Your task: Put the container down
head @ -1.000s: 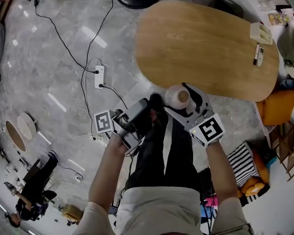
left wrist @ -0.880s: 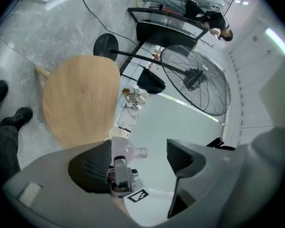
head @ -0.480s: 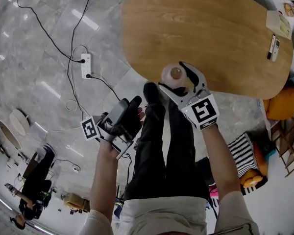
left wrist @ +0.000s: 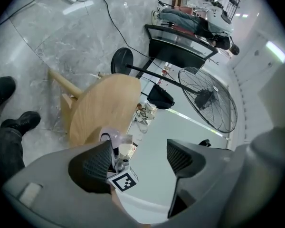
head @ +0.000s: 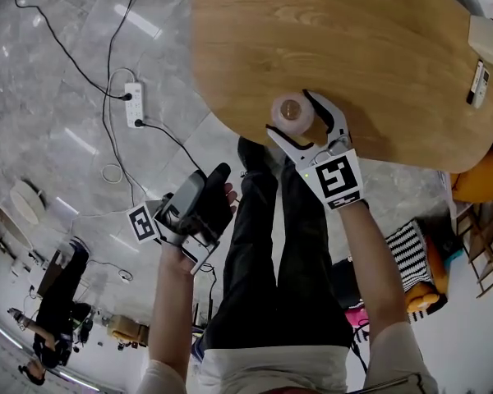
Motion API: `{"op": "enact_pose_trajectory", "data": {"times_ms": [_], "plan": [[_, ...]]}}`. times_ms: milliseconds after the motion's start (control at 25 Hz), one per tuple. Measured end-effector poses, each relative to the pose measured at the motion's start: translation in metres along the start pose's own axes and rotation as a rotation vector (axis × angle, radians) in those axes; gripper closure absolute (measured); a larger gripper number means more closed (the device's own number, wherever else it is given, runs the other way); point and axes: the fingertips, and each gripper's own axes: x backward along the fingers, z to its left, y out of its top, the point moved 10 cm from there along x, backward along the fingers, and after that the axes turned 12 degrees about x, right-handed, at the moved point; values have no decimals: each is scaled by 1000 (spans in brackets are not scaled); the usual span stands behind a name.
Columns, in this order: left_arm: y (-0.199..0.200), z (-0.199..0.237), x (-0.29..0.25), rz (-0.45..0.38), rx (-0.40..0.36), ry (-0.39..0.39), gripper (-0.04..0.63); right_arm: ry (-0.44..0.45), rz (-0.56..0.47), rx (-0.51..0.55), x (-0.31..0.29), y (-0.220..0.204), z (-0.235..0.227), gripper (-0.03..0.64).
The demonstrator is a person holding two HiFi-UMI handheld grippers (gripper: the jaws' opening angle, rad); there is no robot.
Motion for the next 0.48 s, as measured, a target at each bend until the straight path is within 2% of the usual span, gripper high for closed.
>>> {"op": "enact_pose_trajectory", "data": {"times_ms": [480], "plan": [[5,15,-11,7,23,-12,224,-44,10,79,-19,-11,-7,232]]}}
